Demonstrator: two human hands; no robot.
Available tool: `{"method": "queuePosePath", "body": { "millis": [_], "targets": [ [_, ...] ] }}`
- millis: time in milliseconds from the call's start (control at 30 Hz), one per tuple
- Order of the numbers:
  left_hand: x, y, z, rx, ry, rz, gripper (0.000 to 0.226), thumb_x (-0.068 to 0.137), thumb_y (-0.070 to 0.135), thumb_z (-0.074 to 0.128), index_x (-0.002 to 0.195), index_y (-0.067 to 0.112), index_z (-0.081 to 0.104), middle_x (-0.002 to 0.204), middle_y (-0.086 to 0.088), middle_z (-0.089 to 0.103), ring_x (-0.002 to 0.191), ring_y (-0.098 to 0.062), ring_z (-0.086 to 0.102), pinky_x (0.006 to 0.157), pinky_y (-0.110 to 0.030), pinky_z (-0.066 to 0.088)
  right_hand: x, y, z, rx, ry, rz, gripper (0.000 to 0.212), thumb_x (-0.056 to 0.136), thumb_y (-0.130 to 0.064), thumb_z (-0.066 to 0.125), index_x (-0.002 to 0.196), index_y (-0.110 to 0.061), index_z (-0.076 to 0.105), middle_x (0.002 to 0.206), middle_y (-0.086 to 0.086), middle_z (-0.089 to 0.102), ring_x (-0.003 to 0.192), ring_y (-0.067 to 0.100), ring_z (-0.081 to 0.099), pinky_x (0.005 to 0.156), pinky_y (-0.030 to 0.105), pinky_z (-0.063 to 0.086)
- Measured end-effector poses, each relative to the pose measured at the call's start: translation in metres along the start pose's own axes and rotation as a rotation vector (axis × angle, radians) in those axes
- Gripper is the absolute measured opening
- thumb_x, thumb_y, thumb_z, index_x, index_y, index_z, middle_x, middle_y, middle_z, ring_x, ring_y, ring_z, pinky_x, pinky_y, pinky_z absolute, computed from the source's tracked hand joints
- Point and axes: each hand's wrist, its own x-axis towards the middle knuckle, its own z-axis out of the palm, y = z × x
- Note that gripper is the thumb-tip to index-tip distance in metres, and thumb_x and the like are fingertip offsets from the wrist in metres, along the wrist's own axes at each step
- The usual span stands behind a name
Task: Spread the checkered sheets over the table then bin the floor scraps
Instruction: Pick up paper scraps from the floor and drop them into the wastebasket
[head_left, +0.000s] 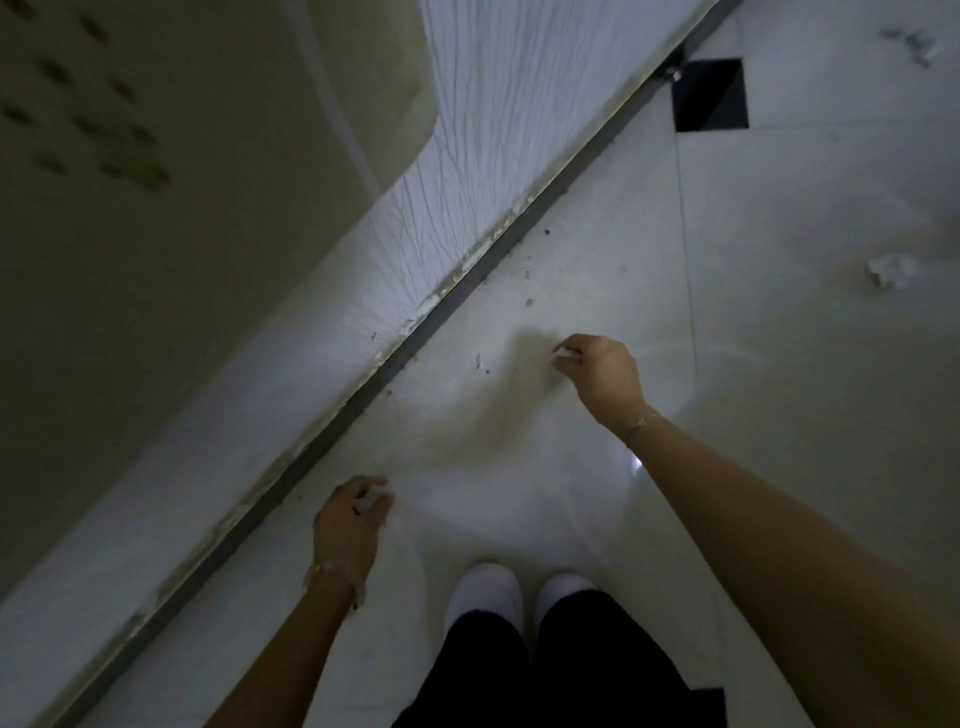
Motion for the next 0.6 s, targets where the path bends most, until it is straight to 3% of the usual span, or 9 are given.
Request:
{"method": "queuePosePath", "body": {
  "millis": [200,333,400,467,533,600],
  "targets": [
    [-0.111,0.109,-0.065,-0.123,-0.094,0.0,0.007,0.086,0.005,0.064,0.09,0.005,0.069,0.089,-0.011,0.068,0.082,-0.024,0.062,0.082,-0.036,0.052,-0.118,-0.016,-0.112,0.35,-0.008,0.271,0.017,0.085,-0.008,0.066,0.098,0.0,0.074,0.073,0.016,0.065,0.059,0.012,0.057,0.067,0.026,0.053],
    [-0.208,0.189,-0.115,-0.212,-0.19,0.009,0.004,0.084,0.007,0.068,0.084,0.01,0.07,0.083,-0.01,0.07,0.08,-0.021,0.066,0.079,-0.034,0.054,-0.211,-0.049,-0.205,0.565,0.066,0.394,0.018,0.087,-0.005,0.063,0.101,0.003,0.071,0.074,0.006,0.065,0.06,0.01,0.057,0.058,0.01,0.052],
    [-0.264,0.232,-0.148,-0.202,-0.23,0.038,0.003,0.084,0.005,0.067,0.084,0.008,0.069,0.081,-0.012,0.069,0.078,-0.025,0.066,0.076,-0.033,0.056,-0.27,-0.073,-0.261,0.646,0.108,0.444,0.021,0.087,-0.005,0.063,0.103,0.008,0.069,0.075,0.01,0.066,0.063,0.011,0.058,0.063,0.016,0.053],
    [-0.311,0.269,-0.176,-0.198,-0.27,0.06,0.003,0.084,0.003,0.066,0.085,0.006,0.067,0.074,-0.008,0.066,0.066,-0.014,0.065,0.06,-0.022,0.055,-0.325,-0.095,-0.308,0.701,0.121,0.477,0.025,0.087,-0.004,0.063,0.102,0.015,0.065,0.074,0.023,0.061,0.066,0.015,0.056,0.062,0.02,0.051],
    [-0.349,0.3,-0.2,-0.2,-0.311,0.074,0.008,0.084,-0.002,0.064,0.084,0.006,0.064,0.07,-0.004,0.061,0.058,-0.006,0.061,0.05,-0.013,0.05,-0.376,-0.112,-0.345,0.714,0.123,0.515,0.027,0.086,-0.004,0.062,0.097,0.021,0.061,0.072,0.016,0.056,0.066,0.017,0.052,0.057,0.023,0.048],
    [-0.381,0.322,-0.217,-0.187,-0.337,0.084,0.009,0.086,-0.001,0.061,0.085,0.008,0.062,0.071,-0.004,0.059,0.065,-0.012,0.059,0.047,-0.012,0.05,-0.426,-0.119,-0.37,0.736,0.143,0.566,0.027,0.085,-0.003,0.061,0.092,0.023,0.058,0.072,0.012,0.054,0.066,0.019,0.049,0.061,0.029,0.044]
  ]
}}
